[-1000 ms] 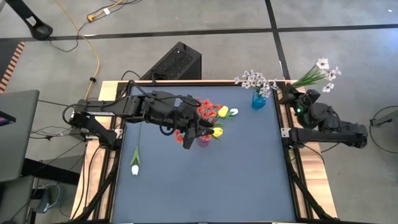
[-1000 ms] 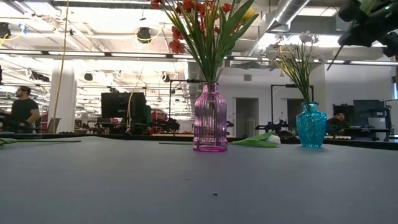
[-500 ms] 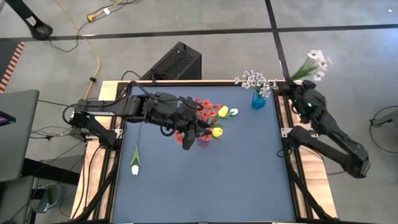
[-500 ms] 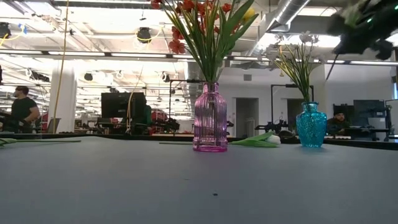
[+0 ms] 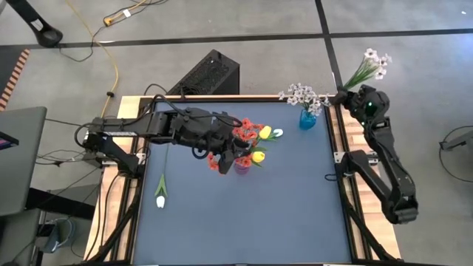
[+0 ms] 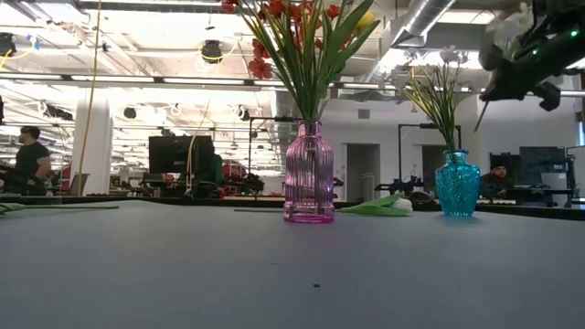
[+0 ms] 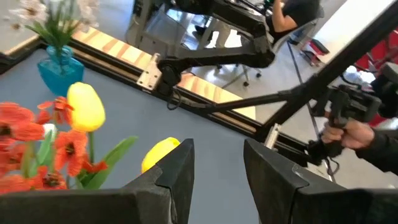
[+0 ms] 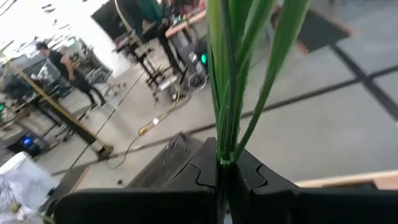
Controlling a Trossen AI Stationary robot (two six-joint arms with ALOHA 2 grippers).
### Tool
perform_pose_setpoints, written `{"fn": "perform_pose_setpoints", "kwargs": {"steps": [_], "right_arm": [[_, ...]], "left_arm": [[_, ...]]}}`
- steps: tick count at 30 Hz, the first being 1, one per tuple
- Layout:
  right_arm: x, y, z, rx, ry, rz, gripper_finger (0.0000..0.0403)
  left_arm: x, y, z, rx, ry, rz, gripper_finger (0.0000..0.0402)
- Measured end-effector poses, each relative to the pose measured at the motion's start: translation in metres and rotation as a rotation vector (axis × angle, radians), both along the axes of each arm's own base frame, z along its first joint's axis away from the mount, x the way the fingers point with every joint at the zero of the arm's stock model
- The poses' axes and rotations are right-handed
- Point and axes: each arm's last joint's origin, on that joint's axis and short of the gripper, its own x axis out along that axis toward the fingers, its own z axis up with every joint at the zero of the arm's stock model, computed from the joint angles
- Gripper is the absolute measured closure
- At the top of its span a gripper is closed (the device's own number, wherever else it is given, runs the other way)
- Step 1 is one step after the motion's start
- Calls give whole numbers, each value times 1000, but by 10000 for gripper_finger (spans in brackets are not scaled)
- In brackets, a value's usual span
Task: Sort flowers into vase by color
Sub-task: Put the white flower into the blue vase
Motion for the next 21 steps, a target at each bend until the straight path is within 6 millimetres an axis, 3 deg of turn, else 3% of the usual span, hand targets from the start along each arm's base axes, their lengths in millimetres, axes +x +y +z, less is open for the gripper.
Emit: {"fn": "perform_pose_setpoints", "kwargs": {"steps": [6, 12, 16, 21], "right_arm": [[-3, 1, 0, 0, -15, 80, 368], [7, 2, -5, -18, -22, 217, 368], [11, 3, -14, -19, 17, 122, 368], [21, 5, -31, -14, 11, 155, 368]], "left_arm": [[1, 6, 1, -17, -9, 48, 275], [1, 6, 1, -25, -9, 52, 275], [1, 5, 1, -39, -8, 51, 275], [0, -1, 1, -38, -7, 35, 275]]}}
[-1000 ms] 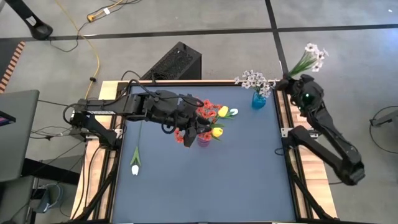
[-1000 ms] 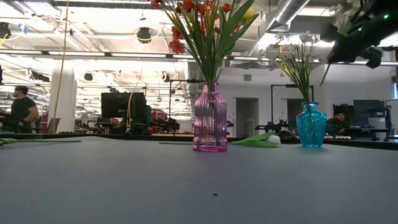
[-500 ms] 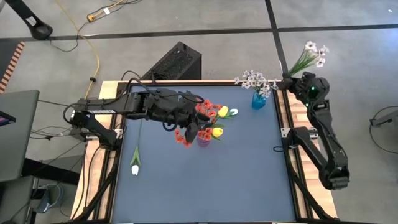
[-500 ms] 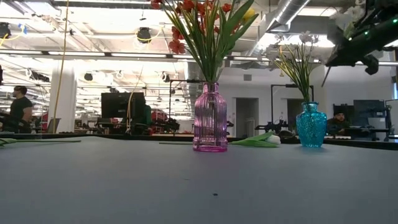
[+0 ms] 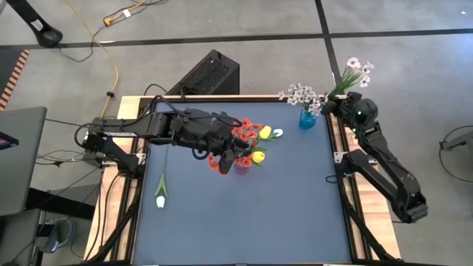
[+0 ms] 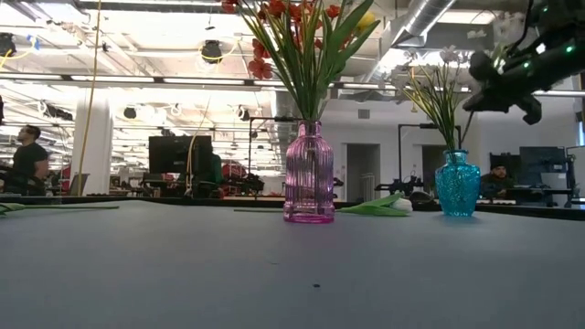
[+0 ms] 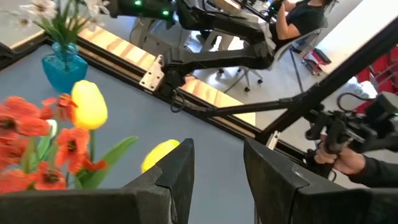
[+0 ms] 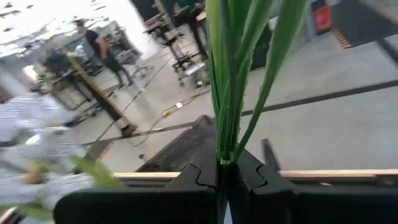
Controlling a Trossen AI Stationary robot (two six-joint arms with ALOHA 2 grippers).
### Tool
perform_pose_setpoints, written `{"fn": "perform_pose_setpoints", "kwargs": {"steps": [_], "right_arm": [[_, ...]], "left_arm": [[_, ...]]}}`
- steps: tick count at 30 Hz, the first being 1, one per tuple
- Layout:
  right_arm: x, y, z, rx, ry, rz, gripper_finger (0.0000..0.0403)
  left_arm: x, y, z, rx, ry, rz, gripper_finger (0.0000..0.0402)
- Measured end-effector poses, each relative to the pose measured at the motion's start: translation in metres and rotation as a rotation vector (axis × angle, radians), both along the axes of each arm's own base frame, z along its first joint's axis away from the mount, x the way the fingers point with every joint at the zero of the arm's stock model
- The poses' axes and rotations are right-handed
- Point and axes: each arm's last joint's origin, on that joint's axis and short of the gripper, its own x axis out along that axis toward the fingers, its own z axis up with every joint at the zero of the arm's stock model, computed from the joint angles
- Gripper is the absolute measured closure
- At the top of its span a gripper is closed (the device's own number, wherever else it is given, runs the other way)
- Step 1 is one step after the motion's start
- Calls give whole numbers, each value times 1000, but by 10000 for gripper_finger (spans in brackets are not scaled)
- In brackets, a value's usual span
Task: Sort flowers into vase by color
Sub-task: Put the white flower into the blue vase
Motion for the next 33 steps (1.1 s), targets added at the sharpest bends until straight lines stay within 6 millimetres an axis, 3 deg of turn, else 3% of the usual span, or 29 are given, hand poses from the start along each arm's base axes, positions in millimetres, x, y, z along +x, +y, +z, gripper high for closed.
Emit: {"fn": "perform_pose_setpoints", "kwargs": {"steps": [7, 18, 25, 33], "right_arm": [[9, 1, -8, -61, 12, -59, 368], [23, 2, -26, -17, 79, -94, 367], [28, 5, -43, 37, 113, -48, 321], [33, 8, -44, 20, 160, 46, 283]], "left_arm": [[0, 0, 0, -8, 0, 5, 275], [0, 1, 0, -5, 1, 18, 275], [0, 1, 0, -7, 4, 19, 275], [0, 1, 0, -9, 4, 20, 275]]}}
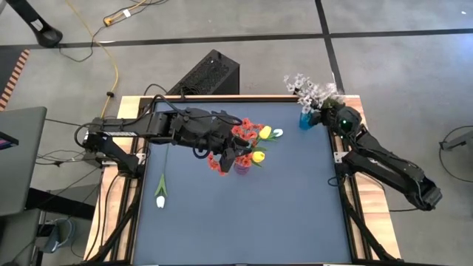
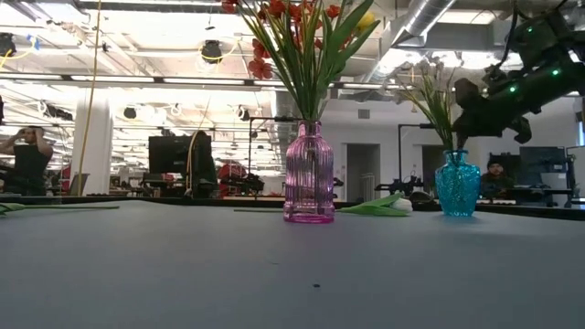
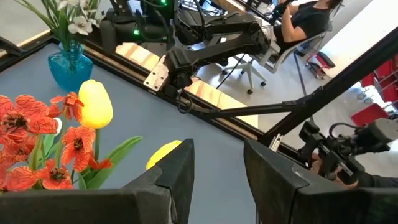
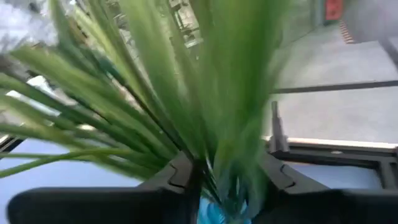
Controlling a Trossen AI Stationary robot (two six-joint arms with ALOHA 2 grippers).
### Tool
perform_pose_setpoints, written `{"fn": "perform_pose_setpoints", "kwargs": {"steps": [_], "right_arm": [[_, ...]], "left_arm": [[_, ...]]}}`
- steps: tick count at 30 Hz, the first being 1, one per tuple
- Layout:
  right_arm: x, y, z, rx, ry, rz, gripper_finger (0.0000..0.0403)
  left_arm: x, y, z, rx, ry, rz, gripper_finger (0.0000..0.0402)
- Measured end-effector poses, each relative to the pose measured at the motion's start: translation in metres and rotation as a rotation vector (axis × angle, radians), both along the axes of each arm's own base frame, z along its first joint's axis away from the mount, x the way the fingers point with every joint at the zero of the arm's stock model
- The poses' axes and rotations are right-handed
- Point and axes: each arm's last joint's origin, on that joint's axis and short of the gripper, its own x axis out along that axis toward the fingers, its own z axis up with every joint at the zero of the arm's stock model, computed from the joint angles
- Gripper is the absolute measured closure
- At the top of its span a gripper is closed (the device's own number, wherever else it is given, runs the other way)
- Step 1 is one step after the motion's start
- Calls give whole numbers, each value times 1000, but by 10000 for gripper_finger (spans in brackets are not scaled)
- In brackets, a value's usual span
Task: Sort flowers into vase by color
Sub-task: Put the white flower into the blue vase
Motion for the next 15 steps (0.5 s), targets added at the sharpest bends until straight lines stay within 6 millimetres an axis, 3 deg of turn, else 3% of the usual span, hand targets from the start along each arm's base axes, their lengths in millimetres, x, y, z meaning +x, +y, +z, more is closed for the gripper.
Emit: {"fn": "perform_pose_setpoints", "kwargs": {"steps": [8, 15], "right_arm": [[2, 3, -5, 64, 17, 125, 217], [-1, 8, 4, 115, 184, 193, 180]], "left_arm": [[0, -1, 0, -7, 1, -17, 275], [0, -3, 0, -7, 1, -34, 275]]}}
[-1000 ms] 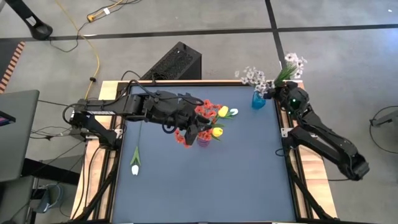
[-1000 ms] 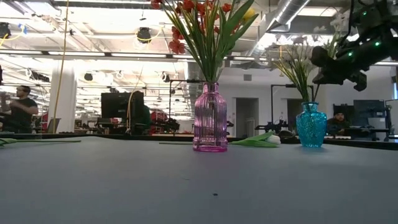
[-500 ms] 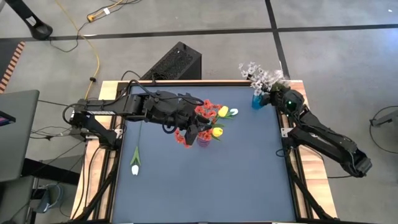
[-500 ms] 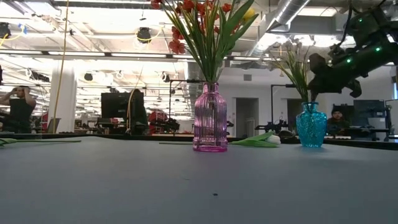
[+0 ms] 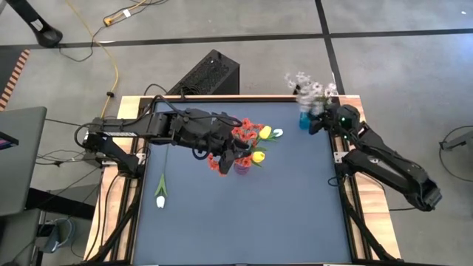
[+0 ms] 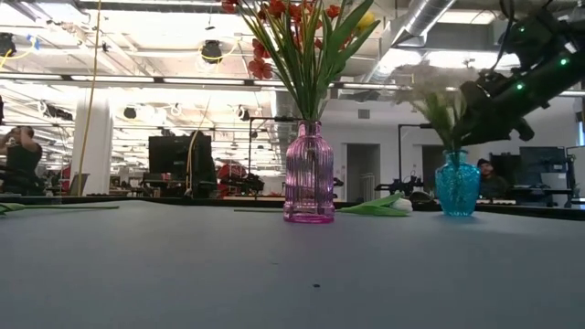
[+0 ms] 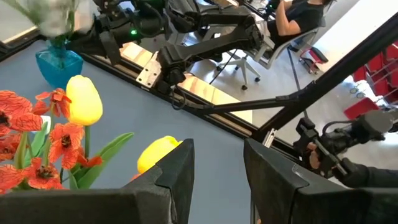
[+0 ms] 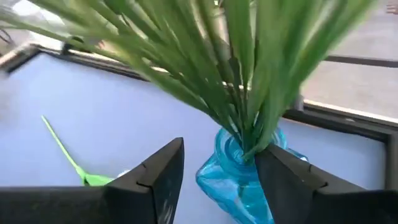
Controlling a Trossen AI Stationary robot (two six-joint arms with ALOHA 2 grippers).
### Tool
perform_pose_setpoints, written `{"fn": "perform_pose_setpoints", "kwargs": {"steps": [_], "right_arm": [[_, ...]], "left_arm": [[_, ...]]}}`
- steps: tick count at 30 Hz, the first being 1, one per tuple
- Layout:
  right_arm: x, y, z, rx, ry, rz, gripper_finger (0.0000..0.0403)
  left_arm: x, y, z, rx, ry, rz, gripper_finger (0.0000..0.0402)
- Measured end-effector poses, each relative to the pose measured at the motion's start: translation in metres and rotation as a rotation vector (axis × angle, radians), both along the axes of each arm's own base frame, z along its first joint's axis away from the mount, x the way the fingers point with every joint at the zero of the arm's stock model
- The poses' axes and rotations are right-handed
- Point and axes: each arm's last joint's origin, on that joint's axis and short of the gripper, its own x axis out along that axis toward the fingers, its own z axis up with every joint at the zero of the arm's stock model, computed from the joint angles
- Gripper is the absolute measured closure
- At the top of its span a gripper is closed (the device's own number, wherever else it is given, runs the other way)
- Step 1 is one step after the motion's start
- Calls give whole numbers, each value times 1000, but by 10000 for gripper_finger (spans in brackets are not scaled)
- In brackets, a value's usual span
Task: Sort flowers into vase by color
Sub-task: Put the white flower into the blue vase
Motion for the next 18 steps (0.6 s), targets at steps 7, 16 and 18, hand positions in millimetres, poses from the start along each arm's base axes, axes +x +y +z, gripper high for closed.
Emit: {"fn": "perform_pose_setpoints", "kwargs": {"steps": [7, 16, 18], "right_arm": [[-7, 6, 26, 27, 123, 7, 183], [-4, 18, 44, 56, 71, 150, 184], [-2, 21, 46, 66, 69, 184, 184]], "left_arm": [[0, 0, 0, 4, 0, -1, 275], [-2, 0, -5, 85, 55, -18, 275], [-2, 1, -5, 111, 54, -15, 275]]}}
